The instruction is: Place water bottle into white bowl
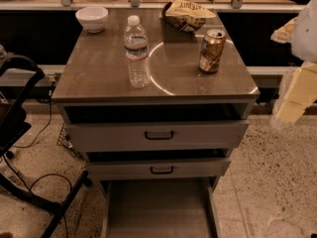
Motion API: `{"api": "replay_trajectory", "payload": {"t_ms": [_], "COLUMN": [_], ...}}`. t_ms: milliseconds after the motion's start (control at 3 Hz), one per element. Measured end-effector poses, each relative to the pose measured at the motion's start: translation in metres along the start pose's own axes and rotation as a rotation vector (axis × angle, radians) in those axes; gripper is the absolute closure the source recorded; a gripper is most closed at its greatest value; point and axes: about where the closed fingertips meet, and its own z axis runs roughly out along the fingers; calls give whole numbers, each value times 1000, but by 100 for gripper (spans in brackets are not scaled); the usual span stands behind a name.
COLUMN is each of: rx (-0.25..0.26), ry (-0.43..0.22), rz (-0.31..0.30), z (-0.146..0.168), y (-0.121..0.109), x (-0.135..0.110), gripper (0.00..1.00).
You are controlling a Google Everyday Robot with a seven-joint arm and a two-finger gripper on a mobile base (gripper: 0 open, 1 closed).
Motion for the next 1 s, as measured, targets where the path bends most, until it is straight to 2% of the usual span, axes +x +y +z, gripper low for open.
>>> {"api": "replay_trajectory", "payload": {"t_ms": [333,667,1000], "rx": [7,57,80], "ry": [-10,-87,-248], "rz": [2,13,49], "z": [-1,-6,22], "y": [-1,-6,12], "x": [0,-3,4], "gripper": [0,0,0]}}
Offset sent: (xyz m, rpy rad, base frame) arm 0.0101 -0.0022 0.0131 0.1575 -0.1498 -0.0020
